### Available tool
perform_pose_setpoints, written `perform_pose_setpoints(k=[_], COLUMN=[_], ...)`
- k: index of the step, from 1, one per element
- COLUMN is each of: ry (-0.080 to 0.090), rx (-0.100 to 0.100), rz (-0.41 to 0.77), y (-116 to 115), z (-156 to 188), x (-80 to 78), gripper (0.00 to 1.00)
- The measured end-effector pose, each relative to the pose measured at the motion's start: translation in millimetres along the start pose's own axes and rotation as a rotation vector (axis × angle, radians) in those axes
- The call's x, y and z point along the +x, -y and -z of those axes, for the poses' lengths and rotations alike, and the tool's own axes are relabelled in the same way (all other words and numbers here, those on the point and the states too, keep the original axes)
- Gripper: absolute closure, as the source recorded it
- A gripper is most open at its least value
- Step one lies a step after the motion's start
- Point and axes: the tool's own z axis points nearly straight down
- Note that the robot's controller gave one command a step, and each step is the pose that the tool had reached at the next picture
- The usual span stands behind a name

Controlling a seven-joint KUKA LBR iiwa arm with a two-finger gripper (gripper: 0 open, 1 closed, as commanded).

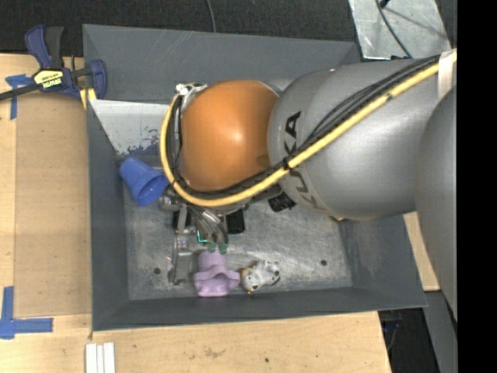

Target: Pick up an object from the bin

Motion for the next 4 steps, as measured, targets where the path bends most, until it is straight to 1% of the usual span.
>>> perform_pose_setpoints(k=[1,2,3,4], ry=[0.008,0.006,0.006,0.006], rx=[-0.003,-0.001,-0.002,-0.002], rz=[-0.003,-0.122,-0.121,-0.121], y=[1,100,99,99], z=[4,-44,-44,-44], x=[-2.0,-22.1,-22.1,-22.1], gripper=[0.0,1.0,0.0,0.0])
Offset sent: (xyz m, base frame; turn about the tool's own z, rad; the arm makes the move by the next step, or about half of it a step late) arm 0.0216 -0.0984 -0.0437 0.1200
